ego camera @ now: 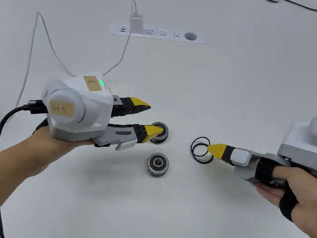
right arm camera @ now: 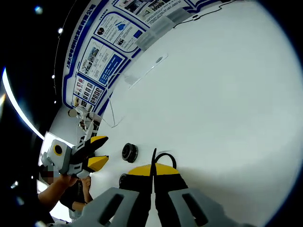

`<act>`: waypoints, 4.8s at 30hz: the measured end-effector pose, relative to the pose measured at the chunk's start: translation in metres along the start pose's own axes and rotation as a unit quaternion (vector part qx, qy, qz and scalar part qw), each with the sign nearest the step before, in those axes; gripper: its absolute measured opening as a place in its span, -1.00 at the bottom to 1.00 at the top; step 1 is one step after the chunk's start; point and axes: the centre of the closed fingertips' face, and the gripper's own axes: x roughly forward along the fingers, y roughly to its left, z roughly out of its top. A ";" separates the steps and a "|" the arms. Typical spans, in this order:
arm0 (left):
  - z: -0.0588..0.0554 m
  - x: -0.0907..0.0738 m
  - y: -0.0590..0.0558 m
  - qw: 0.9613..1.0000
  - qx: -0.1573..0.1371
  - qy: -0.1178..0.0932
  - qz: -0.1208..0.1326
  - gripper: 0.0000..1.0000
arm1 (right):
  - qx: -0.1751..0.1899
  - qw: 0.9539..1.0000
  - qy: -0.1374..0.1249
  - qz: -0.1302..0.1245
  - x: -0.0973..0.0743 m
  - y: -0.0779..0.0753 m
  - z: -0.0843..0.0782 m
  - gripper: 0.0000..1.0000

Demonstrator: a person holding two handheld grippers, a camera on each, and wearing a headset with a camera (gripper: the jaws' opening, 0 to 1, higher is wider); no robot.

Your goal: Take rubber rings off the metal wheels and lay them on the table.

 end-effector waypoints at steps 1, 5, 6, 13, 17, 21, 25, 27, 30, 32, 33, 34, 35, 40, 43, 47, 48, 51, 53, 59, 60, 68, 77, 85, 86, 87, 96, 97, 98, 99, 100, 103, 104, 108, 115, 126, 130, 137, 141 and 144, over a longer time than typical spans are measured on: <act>-0.001 0.000 -0.001 1.000 0.001 0.002 -0.001 -0.33 | 0.000 1.000 0.001 -0.004 -0.001 -0.001 -0.001 -0.97; -0.004 0.002 -0.002 1.000 0.002 0.008 -0.004 -0.34 | -0.009 1.000 0.008 -0.024 -0.003 -0.008 -0.004 -0.96; -0.004 0.003 -0.002 1.000 0.001 0.008 -0.004 -0.34 | -0.005 1.000 0.006 -0.025 -0.003 -0.008 -0.004 -0.96; -0.005 0.004 -0.002 1.000 0.002 0.010 -0.006 -0.36 | -0.006 0.999 0.008 -0.040 -0.004 -0.012 -0.005 -0.94; -0.006 0.004 -0.002 1.000 0.002 0.013 -0.007 -0.37 | -0.008 0.999 0.008 -0.053 -0.004 -0.014 -0.005 -0.86; -0.013 0.004 -0.001 1.000 0.004 0.023 -0.007 -0.38 | -0.011 0.998 -0.002 -0.060 -0.006 -0.018 -0.001 -0.86; -0.014 0.004 0.000 1.000 0.003 0.024 -0.007 -0.38 | -0.021 0.997 -0.014 -0.067 -0.010 -0.020 0.005 -0.78; -0.014 0.005 0.000 1.000 0.003 0.024 -0.008 -0.38 | -0.002 0.999 -0.032 -0.032 -0.007 -0.010 0.011 -0.78; -0.014 0.009 0.000 1.000 0.004 0.025 -0.009 -0.40 | 0.005 0.999 -0.033 0.007 -0.002 0.003 0.013 -0.66; -0.017 0.013 0.000 0.999 0.007 0.030 -0.011 -0.45 | -0.013 0.999 -0.025 0.019 0.004 0.010 0.011 -0.59; -0.017 0.014 0.000 0.999 0.007 0.031 -0.011 -0.49 | -0.016 0.999 -0.023 0.024 0.006 0.013 0.011 -0.59; -0.018 0.017 0.000 0.999 0.006 0.032 -0.013 -0.50 | -0.018 0.999 -0.019 0.032 0.009 0.017 0.011 -0.58; -0.019 0.018 0.000 0.999 0.006 0.033 -0.014 -0.49 | -0.017 0.999 -0.018 0.036 0.011 0.020 0.011 -0.57; -0.023 0.026 -0.004 0.999 0.005 0.038 -0.024 -0.53 | -0.020 0.998 -0.015 0.053 0.017 0.028 0.012 -0.57; -0.024 0.029 -0.004 0.999 0.004 0.039 -0.026 -0.55 | -0.020 0.998 -0.014 0.054 0.020 0.029 0.014 -0.57; -0.026 0.029 -0.007 0.999 0.003 0.040 -0.031 -0.59 | -0.020 0.998 -0.016 0.056 0.022 0.031 0.016 -0.57; -0.026 0.029 -0.007 0.999 0.004 0.041 -0.031 -0.60 | -0.019 0.998 -0.016 0.057 0.022 0.031 0.015 -0.58; -0.026 0.028 -0.007 0.999 0.002 0.040 -0.031 -0.61 | -0.018 0.998 -0.015 0.058 0.025 0.032 0.016 -0.58; -0.027 0.028 -0.006 0.999 -0.001 0.039 -0.031 -0.64 | -0.018 0.998 -0.014 0.060 0.027 0.034 0.015 -0.58; -0.031 0.028 -0.005 0.998 0.000 0.045 -0.032 -0.67 | -0.017 0.998 -0.011 0.064 0.030 0.037 0.014 -0.58; -0.032 0.027 -0.005 0.998 0.001 0.047 -0.032 -0.67 | -0.016 0.998 -0.011 0.065 0.030 0.037 0.014 -0.58; -0.031 0.026 -0.006 0.998 0.001 0.044 -0.036 -0.71 | -0.012 0.997 -0.008 0.077 0.036 0.040 0.015 -0.58; -0.032 0.025 -0.007 0.998 0.022 0.043 -0.046 -0.72 | -0.024 0.990 0.032 0.138 0.051 0.064 -0.002 -0.30; -0.032 0.025 -0.008 0.997 0.034 0.041 -0.051 -0.73 | -0.023 0.990 0.033 0.136 0.062 0.068 -0.004 -0.06; -0.032 0.024 -0.008 0.997 0.035 0.041 -0.052 -0.73 | -0.020 0.990 0.033 0.138 0.063 0.069 -0.004 -0.05; -0.032 0.025 -0.008 0.997 0.035 0.040 -0.053 -0.74 | -0.018 0.990 0.033 0.139 0.064 0.070 -0.004 -0.05; -0.033 0.026 -0.007 0.997 0.040 0.039 -0.058 -0.74 | -0.006 0.990 0.036 0.136 0.075 0.067 -0.002 -0.01; -0.033 0.026 -0.007 0.997 0.041 0.039 -0.059 -0.74 | -0.006 0.990 0.038 0.136 0.076 0.067 -0.002 0.00; -0.032 0.026 -0.007 0.997 0.042 0.039 -0.059 -0.74 | -0.006 0.990 0.039 0.136 0.076 0.067 -0.003 0.00; -0.033 0.026 -0.007 0.997 0.042 0.039 -0.060 -0.74 | -0.003 0.990 0.042 0.135 0.077 0.067 -0.003 0.00; -0.033 0.026 -0.007 0.997 0.043 0.039 -0.060 -0.74 | -0.002 0.990 0.043 0.135 0.077 0.067 -0.004 0.00; -0.033 0.026 -0.006 0.996 0.044 0.038 -0.061 -0.74 | -0.002 0.990 0.045 0.136 0.079 0.068 -0.003 -0.01; -0.033 0.026 -0.006 0.996 0.044 0.039 -0.061 -0.74 | -0.001 0.990 0.047 0.136 0.079 0.068 -0.004 -0.01; -0.033 0.027 -0.006 0.996 0.045 0.039 -0.061 -0.74 | -0.001 0.990 0.049 0.135 0.080 0.068 -0.004 -0.01; -0.033 0.027 -0.006 0.996 0.046 0.040 -0.061 -0.74 | -0.005 0.989 0.054 0.138 0.077 0.070 -0.006 -0.06; -0.032 0.027 -0.006 0.996 0.048 0.040 -0.062 -0.74 | -0.007 0.989 0.053 0.138 0.075 0.069 -0.006 -0.15; -0.032 0.027 -0.006 0.996 0.048 0.041 -0.062 -0.74 | -0.007 0.989 0.053 0.137 0.075 0.068 -0.006 -0.17; -0.032 0.027 -0.007 0.996 0.049 0.041 -0.062 -0.74 | -0.015 0.990 0.048 0.128 0.075 0.063 -0.006 -0.30; -0.032 0.027 -0.007 0.996 0.049 0.040 -0.062 -0.74 | -0.014 0.991 0.043 0.124 0.075 0.061 -0.003 -0.44; -0.032 0.027 -0.007 0.996 0.049 0.040 -0.062 -0.74 | -0.014 0.992 0.043 0.121 0.076 0.059 -0.003 -0.48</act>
